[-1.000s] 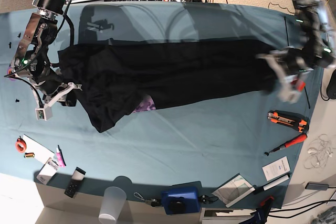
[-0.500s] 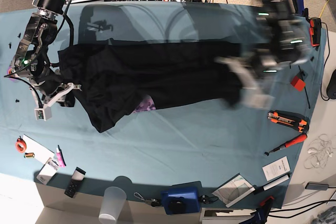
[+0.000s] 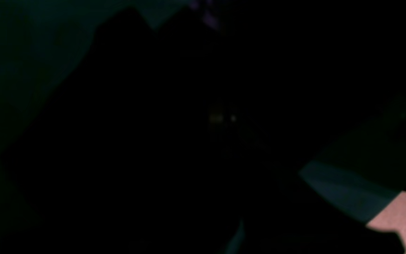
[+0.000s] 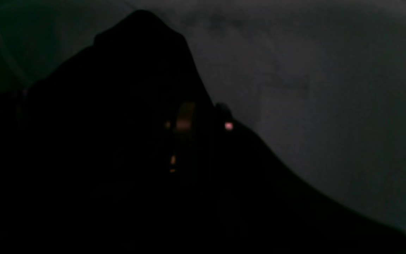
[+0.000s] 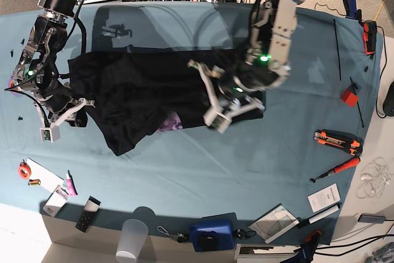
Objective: Layout the t-shirt on the table in an organized manner, then fold the t-shirt properly
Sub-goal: 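Move the left gripper to the middle of the folded shirt and grasp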
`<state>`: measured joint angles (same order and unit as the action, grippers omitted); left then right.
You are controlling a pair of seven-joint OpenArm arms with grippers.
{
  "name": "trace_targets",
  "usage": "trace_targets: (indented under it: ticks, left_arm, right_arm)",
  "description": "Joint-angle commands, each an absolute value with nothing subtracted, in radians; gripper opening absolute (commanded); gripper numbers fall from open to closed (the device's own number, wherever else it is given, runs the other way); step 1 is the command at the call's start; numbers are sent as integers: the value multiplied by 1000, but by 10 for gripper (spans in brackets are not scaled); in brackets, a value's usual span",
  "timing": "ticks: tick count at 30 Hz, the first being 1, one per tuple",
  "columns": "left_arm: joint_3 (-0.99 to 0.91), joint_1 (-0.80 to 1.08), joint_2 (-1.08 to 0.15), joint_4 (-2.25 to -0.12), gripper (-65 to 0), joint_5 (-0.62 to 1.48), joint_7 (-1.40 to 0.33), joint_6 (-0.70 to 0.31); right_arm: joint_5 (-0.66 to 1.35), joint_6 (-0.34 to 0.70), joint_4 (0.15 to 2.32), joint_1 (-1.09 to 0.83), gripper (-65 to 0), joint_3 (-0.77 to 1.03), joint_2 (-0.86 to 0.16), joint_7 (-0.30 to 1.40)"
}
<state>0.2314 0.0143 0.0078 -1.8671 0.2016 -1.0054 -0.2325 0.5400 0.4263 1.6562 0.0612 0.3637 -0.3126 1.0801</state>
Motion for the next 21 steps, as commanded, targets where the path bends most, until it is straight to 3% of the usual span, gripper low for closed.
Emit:
trace_targets:
  ticks: [1,3,5,10,13,15,21]
  left_arm:
    - [243,-2,17,-1883,-558,212,-953,-237]
    - [257,-3,18,-1883,-423,212,-891,-236]
    - [260,-3,24,-1883,-352,212,-828,-235]
    - [259,-24,67,-1884,-341,213,-772,-236]
    - [259,-56,97,-1912,-341,213,-871,-236]
    - [259,-79,105,-1941,-360,212,-972,-226]
    - [258,-45,84,-2022,-577,95,-1088,-198]
  right_arm:
    - [549,430,1674,80,-540,369,-330,1054]
    - [549,430,1674,80,-540,369,-330,1053]
    - [548,430,1674,80,-540,369,-330,1054]
    - [548,430,1674,80,-540,369,-330,1049]
    - [528,430,1674,80,-540,369,-330,1033]
    - [510,430,1674,80,-540,369,-330,1032]
    - [489,430,1675,81,-540,369,-330,1038]
